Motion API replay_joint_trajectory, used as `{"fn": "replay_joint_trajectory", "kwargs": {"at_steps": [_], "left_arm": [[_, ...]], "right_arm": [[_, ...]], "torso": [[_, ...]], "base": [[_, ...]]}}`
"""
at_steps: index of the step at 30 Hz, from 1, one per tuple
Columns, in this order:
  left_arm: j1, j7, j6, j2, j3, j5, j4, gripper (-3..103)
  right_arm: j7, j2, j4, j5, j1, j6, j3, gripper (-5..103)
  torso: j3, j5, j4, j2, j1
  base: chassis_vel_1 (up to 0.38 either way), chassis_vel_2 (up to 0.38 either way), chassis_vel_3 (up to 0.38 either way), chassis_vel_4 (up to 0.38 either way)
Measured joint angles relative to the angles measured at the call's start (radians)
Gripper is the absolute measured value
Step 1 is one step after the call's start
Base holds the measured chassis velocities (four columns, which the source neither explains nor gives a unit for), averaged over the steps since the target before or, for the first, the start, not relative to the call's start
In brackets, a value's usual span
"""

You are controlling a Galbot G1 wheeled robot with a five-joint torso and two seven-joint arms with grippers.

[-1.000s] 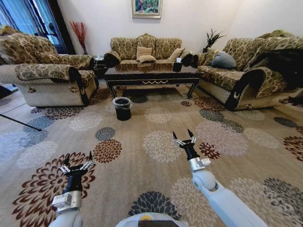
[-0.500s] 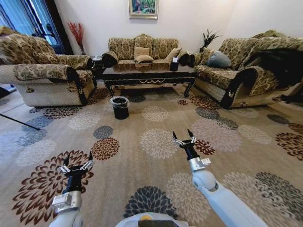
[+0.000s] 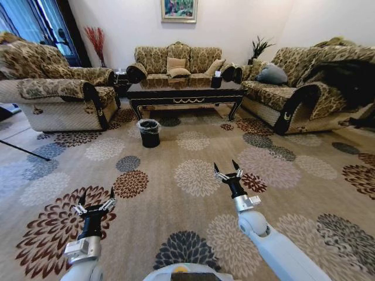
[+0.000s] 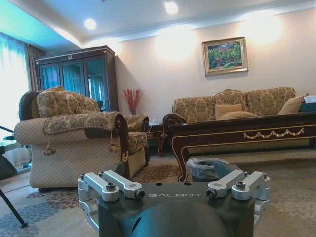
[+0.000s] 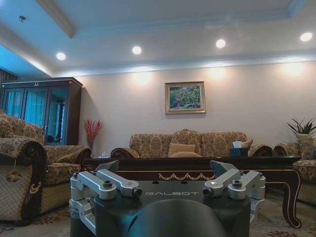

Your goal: Move to the front of the table and pick up the trash from the floor, then place it into the trash bin.

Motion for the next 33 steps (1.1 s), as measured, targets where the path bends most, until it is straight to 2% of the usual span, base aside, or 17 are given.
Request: {"fn": "replay_joint_trajectory", "kwargs": {"at_steps": [13,33], "left_arm": [[0.0,0.0,0.0,0.0,0.0,0.0,0.0,100],[0.0,0.0,0.0,0.0,0.0,0.0,0.0,100]], "right_arm": [[0.0,0.0,0.0,0.0,0.0,0.0,0.0,100],[0.0,0.0,0.0,0.0,0.0,0.0,0.0,100]], "torso": [[0.021,0.0,0.0,0.026,0.006],[0.087,0.0,-0.0001,0.109,0.022]], "base": [[0.0,0.0,0.0,0.0],[0.0,0.0,0.0,0.0]]}}
